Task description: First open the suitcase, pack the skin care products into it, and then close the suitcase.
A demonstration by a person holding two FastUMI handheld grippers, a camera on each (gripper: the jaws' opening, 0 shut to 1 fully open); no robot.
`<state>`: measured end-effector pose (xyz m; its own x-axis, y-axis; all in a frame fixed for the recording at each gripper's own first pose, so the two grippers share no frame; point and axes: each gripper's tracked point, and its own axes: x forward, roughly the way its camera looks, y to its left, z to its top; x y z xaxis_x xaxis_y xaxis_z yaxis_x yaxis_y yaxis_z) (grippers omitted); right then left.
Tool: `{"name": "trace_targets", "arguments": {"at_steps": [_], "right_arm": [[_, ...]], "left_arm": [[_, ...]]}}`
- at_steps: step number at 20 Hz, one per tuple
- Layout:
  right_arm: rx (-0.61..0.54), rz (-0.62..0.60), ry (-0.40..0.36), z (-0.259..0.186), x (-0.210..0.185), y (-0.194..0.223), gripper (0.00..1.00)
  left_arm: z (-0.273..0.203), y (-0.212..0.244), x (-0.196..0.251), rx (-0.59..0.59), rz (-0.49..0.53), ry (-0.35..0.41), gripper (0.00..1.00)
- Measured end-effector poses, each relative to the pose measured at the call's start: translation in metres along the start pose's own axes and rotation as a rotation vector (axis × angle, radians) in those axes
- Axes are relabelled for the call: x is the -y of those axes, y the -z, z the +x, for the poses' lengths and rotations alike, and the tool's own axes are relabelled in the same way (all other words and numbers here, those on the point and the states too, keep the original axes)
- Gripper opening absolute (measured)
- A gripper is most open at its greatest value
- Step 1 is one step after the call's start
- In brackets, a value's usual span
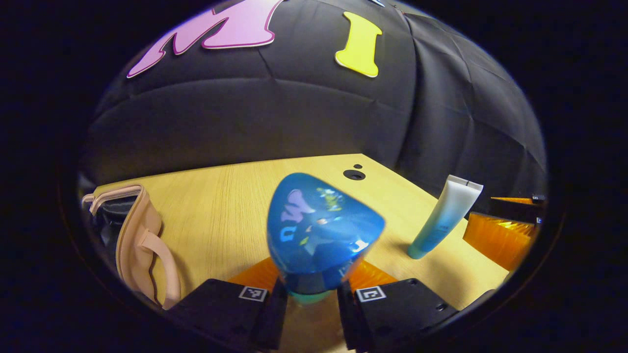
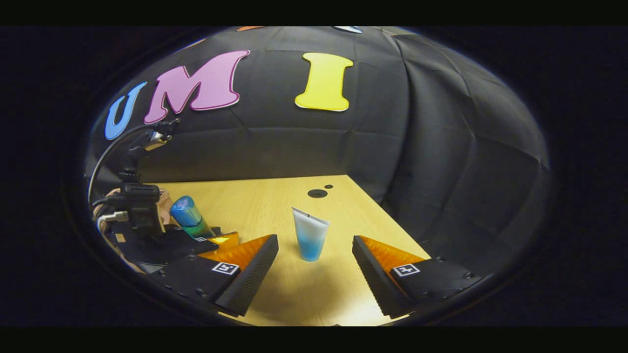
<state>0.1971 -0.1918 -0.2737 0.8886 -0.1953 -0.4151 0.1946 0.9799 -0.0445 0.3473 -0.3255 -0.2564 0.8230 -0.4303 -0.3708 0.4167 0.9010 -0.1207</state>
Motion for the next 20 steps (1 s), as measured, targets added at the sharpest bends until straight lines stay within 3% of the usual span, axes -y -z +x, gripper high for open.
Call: {"name": "trace_targets", "arguments": {"at_steps": [4,7,8,9,11,12,15,19,20], "right_arm": [[-0.015,-0.014,-0.004,0.025,-0.011,0.012,0.97],[-0.018,-0.016,-0.005,0.049,-0.017,0.017,0.97],[-0.032,-0.011,-0.008,0.056,-0.018,0.021,0.97],[-0.047,-0.008,0.003,0.062,-0.017,0.026,0.95],[-0.062,-0.023,0.020,0.071,-0.016,0.034,0.85],[-0.060,-0.038,0.025,0.072,-0.015,0.034,0.73],[-0.051,-0.058,0.025,0.074,-0.018,0.033,0.52],[-0.058,-0.077,-0.034,0.068,-0.033,0.037,0.39],[-0.050,-0.079,-0.043,0.065,-0.035,0.034,0.42]], "left_arm": [[-0.004,0.001,-0.014,0.015,-0.035,-0.004,0.44],[-0.009,0.005,-0.020,0.013,-0.026,-0.020,0.51],[-0.012,0.007,-0.021,0.010,-0.012,-0.026,0.43],[-0.014,0.009,-0.023,0.010,-0.002,-0.032,0.47],[-0.014,0.009,-0.022,0.010,-0.007,-0.034,0.47],[-0.014,0.007,-0.022,0.010,-0.015,-0.035,0.47],[-0.015,0.007,-0.022,0.010,-0.015,-0.032,0.43],[-0.016,0.007,-0.021,0.014,-0.027,-0.037,0.46],[-0.017,0.005,-0.020,0.013,-0.027,-0.029,0.47]]}}
